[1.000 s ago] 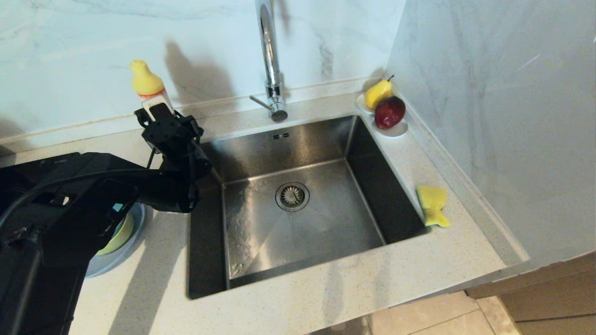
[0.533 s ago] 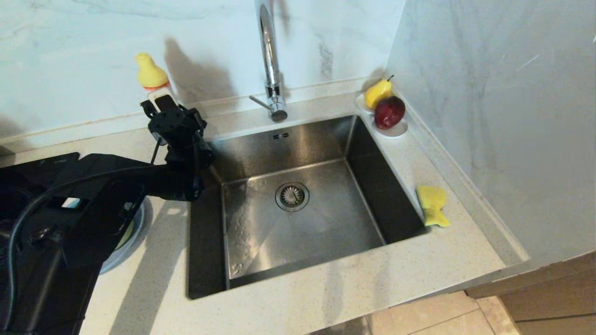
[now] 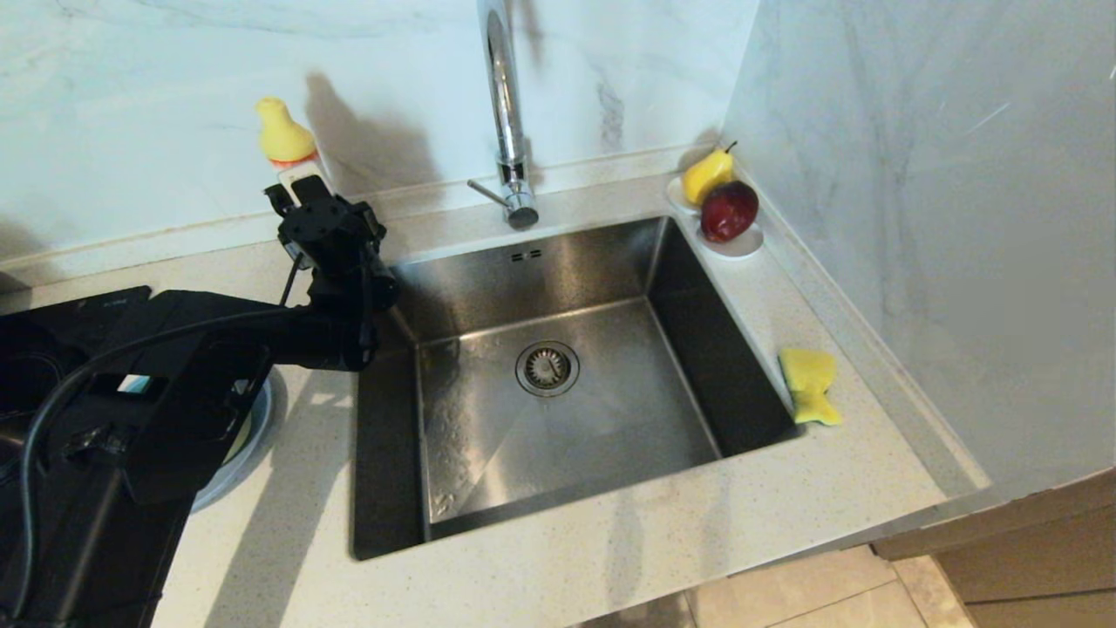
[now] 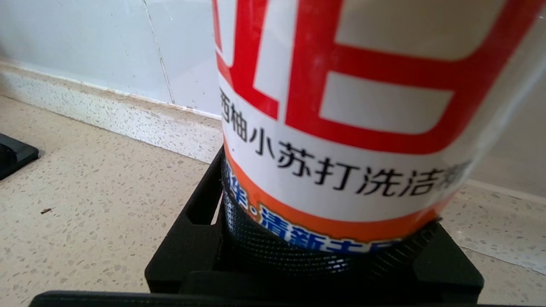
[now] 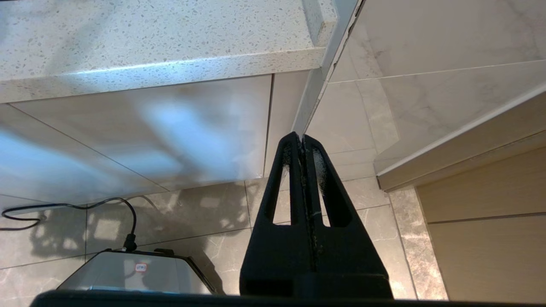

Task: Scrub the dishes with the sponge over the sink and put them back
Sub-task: Place the dish soap on the table

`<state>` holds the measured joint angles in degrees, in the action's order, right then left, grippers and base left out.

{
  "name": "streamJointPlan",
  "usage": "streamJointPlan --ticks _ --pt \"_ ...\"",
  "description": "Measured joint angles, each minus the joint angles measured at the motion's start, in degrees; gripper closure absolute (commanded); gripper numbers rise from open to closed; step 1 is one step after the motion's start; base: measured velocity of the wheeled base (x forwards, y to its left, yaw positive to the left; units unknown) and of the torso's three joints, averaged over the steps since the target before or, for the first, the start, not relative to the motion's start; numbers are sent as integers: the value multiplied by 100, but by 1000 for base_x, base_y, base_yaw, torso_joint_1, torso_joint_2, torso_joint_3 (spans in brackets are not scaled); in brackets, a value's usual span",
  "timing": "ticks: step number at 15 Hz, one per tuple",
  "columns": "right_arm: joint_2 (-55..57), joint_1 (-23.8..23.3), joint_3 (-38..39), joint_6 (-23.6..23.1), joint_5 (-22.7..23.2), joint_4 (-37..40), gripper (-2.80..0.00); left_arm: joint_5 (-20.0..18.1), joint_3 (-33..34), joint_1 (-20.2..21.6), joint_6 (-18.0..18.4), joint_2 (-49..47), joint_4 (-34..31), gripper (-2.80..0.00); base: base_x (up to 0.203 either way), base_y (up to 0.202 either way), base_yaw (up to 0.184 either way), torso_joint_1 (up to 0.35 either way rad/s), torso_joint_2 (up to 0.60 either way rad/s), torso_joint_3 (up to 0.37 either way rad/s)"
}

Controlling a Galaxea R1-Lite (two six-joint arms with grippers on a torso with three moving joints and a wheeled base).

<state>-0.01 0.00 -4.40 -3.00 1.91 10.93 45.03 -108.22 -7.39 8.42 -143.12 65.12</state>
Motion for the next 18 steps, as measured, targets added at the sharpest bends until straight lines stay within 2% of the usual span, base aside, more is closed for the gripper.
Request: streamJointPlan --ticks 10,13,18 --pt "1 0 0 -2 -1 0 0 332 6 80 -193 152 -60 0 0 0 0 0 0 0" --pt "1 0 0 -5 1 0 0 395 6 111 -378 169 -200 0 0 0 0 0 0 0" --pt "1 0 0 0 2 0 0 425 11 128 -415 169 -211 0 0 0 0 0 0 0"
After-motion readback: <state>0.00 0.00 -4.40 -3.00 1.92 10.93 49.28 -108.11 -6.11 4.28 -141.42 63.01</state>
